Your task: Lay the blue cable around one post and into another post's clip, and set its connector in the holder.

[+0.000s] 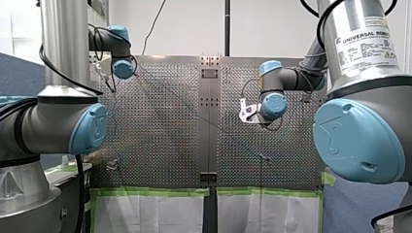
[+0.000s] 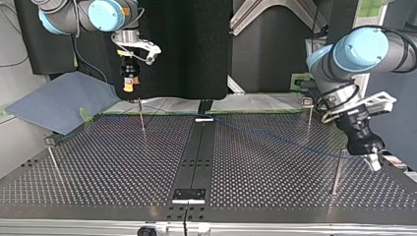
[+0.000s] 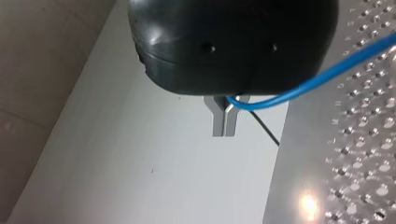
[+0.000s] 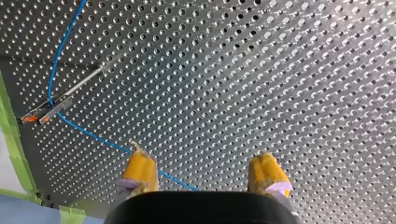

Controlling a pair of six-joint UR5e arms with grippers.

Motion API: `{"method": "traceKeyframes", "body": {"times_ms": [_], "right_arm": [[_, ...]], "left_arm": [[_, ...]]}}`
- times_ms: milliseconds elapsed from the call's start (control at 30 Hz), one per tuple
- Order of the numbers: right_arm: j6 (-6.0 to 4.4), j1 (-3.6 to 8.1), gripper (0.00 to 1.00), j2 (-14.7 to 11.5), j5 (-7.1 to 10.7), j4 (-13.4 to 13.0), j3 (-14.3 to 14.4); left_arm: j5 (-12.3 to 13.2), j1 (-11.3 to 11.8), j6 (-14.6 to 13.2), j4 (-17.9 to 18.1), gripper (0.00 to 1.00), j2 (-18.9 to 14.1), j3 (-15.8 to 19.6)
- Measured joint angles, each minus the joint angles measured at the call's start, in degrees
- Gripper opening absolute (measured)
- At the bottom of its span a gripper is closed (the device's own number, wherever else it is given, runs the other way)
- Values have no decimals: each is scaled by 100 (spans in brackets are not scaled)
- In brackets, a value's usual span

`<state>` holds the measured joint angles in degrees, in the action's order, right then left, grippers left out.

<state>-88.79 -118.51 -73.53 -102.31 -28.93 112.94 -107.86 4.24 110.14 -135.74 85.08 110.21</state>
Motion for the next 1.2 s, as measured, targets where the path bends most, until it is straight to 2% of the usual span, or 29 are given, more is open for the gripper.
{"method": "traceKeyframes", "body": {"times_ms": [233, 567, 1200], "right_arm": [[7, 0, 100, 0, 0, 0, 0], [9, 0, 100, 0, 0, 0, 1], [18, -4, 100, 1, 0, 0, 1]], "left_arm": [[52, 117, 6, -55, 0, 51, -45], [252, 244, 2, -142, 0, 298, -182], [521, 554, 74, -374, 0, 412, -409]]}}
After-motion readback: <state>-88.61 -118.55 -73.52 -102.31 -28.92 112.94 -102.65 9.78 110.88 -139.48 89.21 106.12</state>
